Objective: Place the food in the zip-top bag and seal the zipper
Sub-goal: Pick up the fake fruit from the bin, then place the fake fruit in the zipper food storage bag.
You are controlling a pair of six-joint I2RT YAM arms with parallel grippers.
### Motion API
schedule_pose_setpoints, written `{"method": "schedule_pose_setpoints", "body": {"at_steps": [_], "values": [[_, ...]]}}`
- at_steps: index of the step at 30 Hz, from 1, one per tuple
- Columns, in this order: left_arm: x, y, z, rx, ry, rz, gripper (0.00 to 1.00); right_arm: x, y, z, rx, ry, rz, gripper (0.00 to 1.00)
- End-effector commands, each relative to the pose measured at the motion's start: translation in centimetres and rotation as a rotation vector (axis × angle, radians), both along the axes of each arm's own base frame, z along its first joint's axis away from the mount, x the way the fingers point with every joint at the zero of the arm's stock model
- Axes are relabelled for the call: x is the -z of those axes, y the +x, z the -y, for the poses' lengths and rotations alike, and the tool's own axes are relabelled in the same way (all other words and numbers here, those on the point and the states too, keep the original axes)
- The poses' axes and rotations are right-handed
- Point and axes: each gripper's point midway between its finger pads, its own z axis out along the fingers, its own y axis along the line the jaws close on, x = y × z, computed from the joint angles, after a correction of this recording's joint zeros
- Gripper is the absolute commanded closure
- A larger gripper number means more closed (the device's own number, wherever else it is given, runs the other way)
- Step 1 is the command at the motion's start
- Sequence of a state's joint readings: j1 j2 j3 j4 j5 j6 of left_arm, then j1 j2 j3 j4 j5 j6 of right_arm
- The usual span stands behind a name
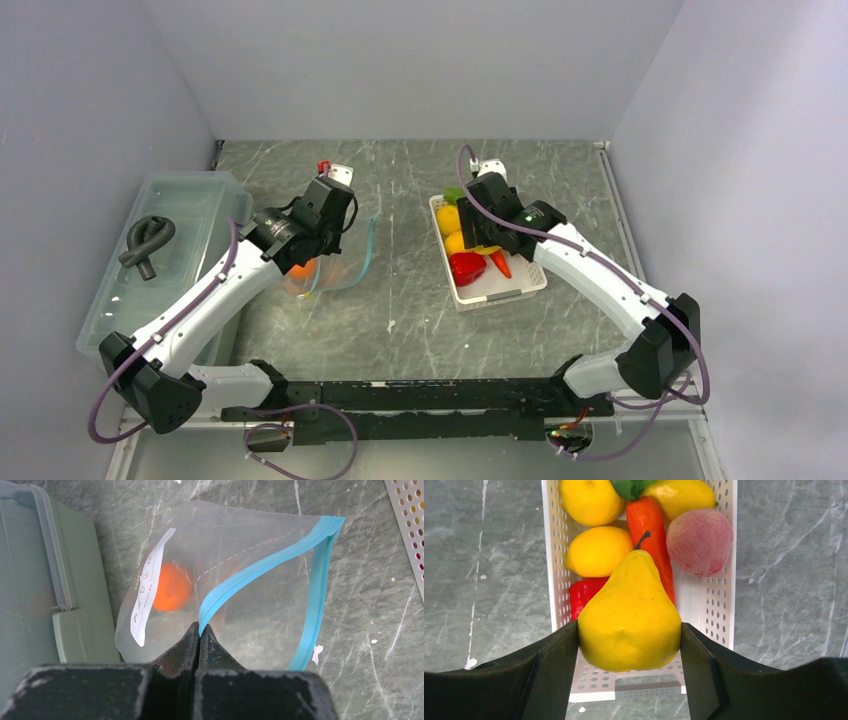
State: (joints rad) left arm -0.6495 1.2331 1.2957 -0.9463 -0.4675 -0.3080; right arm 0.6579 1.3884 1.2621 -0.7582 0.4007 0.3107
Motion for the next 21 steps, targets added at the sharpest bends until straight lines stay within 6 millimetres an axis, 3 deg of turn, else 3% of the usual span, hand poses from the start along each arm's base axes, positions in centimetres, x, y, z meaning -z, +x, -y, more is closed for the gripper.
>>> {"method": "schedule_pose_setpoints", "body": {"at_steps": [1, 12, 21], "values": [[-0.6, 0.4, 0.1, -0.003, -0.019, 0.033, 1.00, -3.3, 0.4, -1.0, -0.009, 0.105, 0.085, 0.57], [-0.8, 0.3, 0.1, 0.000, -0.027, 0.038, 1.00, -7.6, -2.1, -6.3, -0.331, 0.384, 0.175, 0.57], [-0.7, 0.3, 0.1, 0.002, -0.027, 0.037, 1.00, -9.6, -6.2, -10.2, -0.659, 0.536, 0.194, 0.58]]}}
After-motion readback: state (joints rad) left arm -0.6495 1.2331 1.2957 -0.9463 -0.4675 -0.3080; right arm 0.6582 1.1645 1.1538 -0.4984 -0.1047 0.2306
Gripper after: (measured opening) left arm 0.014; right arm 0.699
